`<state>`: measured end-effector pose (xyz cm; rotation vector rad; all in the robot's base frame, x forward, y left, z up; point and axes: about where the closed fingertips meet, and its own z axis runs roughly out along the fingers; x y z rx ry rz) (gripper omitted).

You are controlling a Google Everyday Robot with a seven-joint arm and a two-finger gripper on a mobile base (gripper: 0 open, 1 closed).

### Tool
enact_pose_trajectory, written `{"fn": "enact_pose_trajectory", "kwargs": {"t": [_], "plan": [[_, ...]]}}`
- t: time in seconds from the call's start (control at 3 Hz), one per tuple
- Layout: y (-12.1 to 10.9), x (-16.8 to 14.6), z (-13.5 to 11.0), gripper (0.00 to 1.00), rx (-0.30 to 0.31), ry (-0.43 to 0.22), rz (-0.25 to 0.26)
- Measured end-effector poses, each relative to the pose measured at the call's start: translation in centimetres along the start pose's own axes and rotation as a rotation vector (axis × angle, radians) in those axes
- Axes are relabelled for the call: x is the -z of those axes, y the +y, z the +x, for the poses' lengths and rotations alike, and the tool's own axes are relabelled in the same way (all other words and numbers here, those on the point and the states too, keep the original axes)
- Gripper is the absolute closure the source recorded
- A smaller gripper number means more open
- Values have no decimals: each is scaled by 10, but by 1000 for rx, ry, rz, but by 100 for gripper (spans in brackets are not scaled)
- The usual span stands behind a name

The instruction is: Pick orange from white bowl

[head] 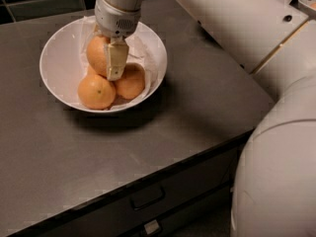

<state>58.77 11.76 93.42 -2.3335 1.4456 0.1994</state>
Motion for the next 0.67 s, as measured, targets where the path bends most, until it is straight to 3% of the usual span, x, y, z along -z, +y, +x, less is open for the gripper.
{"fn": "enact_pose_trajectory", "kwargs": {"t": [0.33, 0.67], "plan": [[6, 27, -9, 100, 12, 7, 77], [18, 61, -18, 100, 9, 20, 197]]}}
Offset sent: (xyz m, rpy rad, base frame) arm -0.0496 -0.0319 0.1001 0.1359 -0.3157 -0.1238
